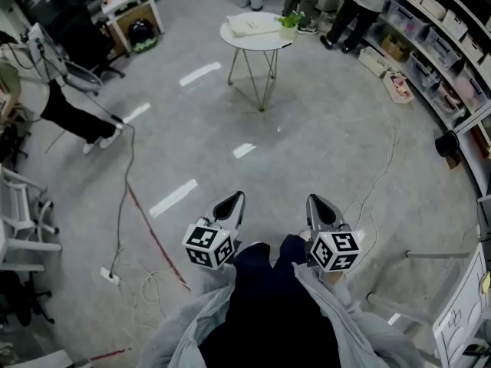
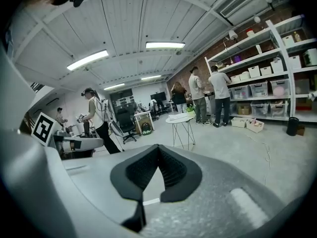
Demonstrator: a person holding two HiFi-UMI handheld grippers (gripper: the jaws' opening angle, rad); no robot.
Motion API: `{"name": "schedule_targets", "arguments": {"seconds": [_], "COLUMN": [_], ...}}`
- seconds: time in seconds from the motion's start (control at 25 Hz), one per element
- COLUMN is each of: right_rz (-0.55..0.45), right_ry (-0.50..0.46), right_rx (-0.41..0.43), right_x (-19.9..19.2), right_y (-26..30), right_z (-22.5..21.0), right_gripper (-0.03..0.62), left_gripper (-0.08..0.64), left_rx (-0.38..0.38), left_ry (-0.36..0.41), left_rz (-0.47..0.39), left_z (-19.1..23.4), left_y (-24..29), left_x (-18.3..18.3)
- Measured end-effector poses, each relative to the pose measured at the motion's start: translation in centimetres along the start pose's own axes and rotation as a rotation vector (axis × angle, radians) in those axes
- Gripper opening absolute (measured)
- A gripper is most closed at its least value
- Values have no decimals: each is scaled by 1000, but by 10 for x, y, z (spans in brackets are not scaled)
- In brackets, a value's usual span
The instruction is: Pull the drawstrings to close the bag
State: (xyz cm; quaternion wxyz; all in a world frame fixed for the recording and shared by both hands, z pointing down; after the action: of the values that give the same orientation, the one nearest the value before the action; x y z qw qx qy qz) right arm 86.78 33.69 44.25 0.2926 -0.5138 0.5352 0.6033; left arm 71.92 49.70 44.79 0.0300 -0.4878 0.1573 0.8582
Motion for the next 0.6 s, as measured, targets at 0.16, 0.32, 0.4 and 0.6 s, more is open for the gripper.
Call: {"name": "schedule_targets", "arguments": {"seconds": [0.16,0.32,0.4,0.6], "right_rz": [26,-11,-11,15], "right_ry": [3,14,18,-4], "right_rx": [-23,-15,12,59], "right_x": [-11,-7,-4,1], "right_y": [-4,0,8,30], "right_z": [-1,0,1,0], "right_gripper": [2,92,236,241], "left_gripper": [17,82,170,239], "left_rx": [34,58,60,114], "left_ry": [-17,-46,-62,-87], "left_rz": [2,-15,-22,-45], "left_z": [5,14,20,36], "left_y": [-1,-2,1,11], "left_x": [-6,-6,-4,7]}}
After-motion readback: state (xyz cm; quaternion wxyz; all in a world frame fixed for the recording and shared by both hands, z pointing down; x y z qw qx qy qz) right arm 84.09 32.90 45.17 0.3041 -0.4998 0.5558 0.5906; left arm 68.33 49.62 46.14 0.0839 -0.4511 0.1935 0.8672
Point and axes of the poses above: the fingertips, and each gripper's own axes: y forward along the fingers, z to its left, x out of its top, the point moved 4 cm from there along -y, backward along the fingers, and after that the axes turned 8 degrees about -y, right-handed, at the moved point
